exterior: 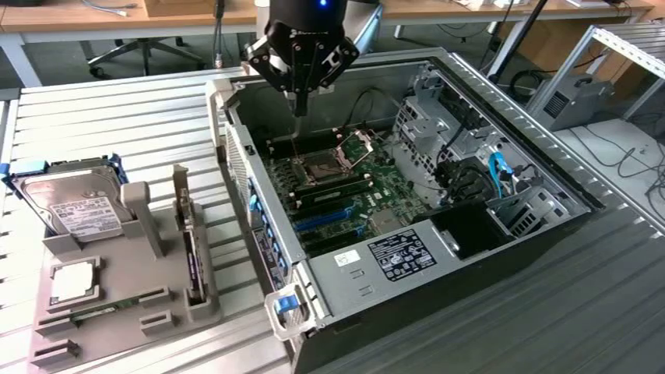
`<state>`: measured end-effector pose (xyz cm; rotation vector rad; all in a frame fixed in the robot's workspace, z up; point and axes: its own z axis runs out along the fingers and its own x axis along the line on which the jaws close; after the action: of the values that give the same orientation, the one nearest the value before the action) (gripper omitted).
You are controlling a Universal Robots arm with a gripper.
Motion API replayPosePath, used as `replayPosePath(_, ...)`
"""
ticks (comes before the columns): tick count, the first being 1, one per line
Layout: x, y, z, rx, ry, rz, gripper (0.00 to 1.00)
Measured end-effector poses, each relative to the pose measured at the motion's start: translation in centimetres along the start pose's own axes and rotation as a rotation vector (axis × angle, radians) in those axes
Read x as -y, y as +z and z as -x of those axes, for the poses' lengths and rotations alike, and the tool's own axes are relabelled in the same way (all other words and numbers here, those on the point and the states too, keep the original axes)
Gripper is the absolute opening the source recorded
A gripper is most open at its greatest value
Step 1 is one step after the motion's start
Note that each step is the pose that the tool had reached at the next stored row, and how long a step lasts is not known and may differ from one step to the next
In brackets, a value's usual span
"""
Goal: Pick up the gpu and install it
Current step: 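Reach for the gpu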
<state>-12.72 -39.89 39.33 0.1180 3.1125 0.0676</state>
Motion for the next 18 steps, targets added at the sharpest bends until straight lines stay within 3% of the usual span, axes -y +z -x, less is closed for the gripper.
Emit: replayPosePath(18, 0.07, -0.03, -0.95, 0.0, 0.0, 0.0, 0.11)
